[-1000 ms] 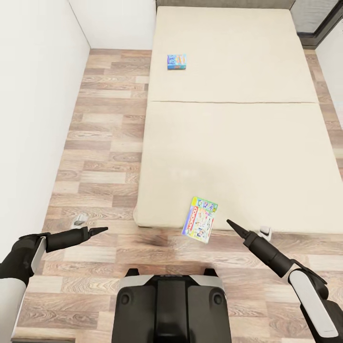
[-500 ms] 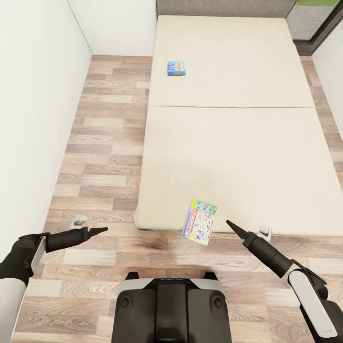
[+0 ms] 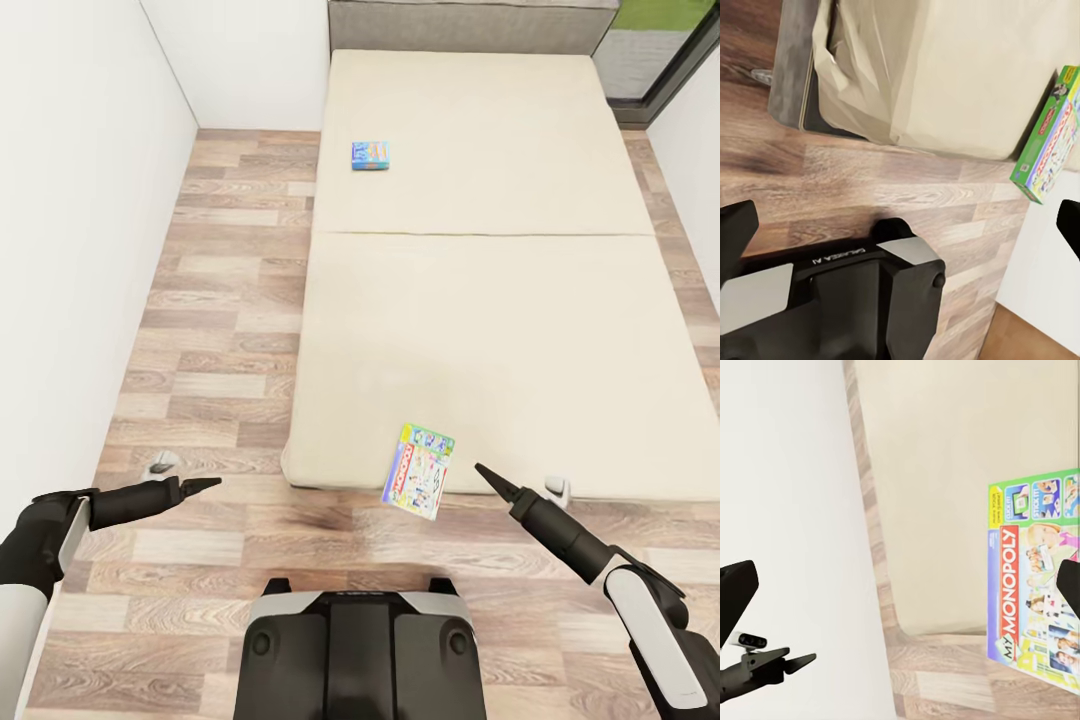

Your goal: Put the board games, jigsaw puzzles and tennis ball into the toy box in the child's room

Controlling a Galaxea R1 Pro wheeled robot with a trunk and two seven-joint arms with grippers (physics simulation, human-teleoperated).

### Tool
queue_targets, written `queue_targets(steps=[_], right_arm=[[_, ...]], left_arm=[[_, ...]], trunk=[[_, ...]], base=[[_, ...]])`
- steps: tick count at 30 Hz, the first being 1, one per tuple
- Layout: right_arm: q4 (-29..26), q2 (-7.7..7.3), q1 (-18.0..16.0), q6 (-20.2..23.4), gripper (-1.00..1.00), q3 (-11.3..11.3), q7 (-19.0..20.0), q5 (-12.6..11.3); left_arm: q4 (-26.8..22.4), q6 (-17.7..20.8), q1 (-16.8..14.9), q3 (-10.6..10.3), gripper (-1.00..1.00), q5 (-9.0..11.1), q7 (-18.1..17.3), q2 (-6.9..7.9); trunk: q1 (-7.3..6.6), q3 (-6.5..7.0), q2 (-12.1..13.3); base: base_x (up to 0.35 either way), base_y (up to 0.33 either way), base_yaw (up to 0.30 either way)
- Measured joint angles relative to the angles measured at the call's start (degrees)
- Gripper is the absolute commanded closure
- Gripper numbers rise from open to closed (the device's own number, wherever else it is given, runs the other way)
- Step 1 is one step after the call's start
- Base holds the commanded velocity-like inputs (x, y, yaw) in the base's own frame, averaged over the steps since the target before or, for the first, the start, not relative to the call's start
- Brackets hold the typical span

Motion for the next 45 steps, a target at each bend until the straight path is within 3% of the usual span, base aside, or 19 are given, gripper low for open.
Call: queue_targets(steps=[14,27,45], right_arm=[[2.3,-0.01,0.0,0.0,-1.0,0.0,0.3,0.0],[10.9,-0.41,0.0,-2.6,-1.0,-0.5,0.7,0.0],[11.4,-0.05,0.0,-3.1,-1.0,-0.2,0.6,0.0]], left_arm=[[0.0,1.3,-0.1,0.1,-1.0,0.0,0.2,0.13],[0.0,4.2,-0.2,-0.1,-1.0,-0.1,0.4,0.12],[0.0,6.6,-0.3,-0.2,-1.0,-0.1,0.9,0.06]], trunk=[[2.86,-1.06,-5.2],[5.72,-2.21,-10.4],[9.68,-3.78,-17.7]], base=[[0.0,0.0,0.0],[0.0,0.0,0.0],[-0.005,0.0,0.0]])
